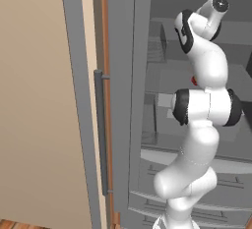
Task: Take the cheese, fish, and bell pepper from the fridge and place them on the plate on the dining counter to create an appetizer plate.
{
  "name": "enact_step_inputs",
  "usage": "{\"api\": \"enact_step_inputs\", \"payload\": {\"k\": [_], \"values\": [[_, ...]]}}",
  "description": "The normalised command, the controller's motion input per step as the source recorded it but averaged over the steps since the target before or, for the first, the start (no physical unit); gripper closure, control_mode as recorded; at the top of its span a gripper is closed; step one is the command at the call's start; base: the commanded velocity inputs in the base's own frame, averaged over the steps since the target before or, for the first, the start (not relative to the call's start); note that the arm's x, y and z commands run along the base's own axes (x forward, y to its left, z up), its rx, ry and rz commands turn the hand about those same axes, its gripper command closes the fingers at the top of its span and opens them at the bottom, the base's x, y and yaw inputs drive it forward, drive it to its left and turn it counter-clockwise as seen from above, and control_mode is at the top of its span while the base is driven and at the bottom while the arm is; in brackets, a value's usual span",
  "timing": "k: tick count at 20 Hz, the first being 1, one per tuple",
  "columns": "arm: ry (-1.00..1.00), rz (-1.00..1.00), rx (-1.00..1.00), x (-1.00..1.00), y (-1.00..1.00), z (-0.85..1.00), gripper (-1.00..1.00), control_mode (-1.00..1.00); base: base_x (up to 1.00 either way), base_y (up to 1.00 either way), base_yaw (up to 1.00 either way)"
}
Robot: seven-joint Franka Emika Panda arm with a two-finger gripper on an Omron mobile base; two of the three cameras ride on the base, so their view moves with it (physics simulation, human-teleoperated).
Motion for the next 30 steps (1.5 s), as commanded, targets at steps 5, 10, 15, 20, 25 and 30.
{"api": "enact_step_inputs", "payload": {"k": [5, 10, 15, 20, 25, 30], "values": [[0.0, 0.0, 0.0, 0.16, 0.0, -0.24, 1.0, -1.0, 0.0, 0.0, 0.0], [0.0, 0.0, 0.0, 0.0, 0.0, -0.01, 1.0, -1.0, 0.0, 0.0, 0.0], [0.01, 0.0, 0.0, -0.12, -0.14, -0.12, 1.0, -1.0, 0.0, 0.0, 0.0], [0.01, 0.0, 0.0, -0.61, -0.32, -0.06, 1.0, -1.0, 0.0, 0.0, 0.0], [0.0, 0.04, -0.04, -0.95, 0.11, 0.0, 1.0, -1.0, 0.0, 0.0, 0.0], [0.0, 0.06, -0.11, -1.0, 0.54, 0.0, 1.0, -1.0, 0.0, 0.0, 0.0]]}}
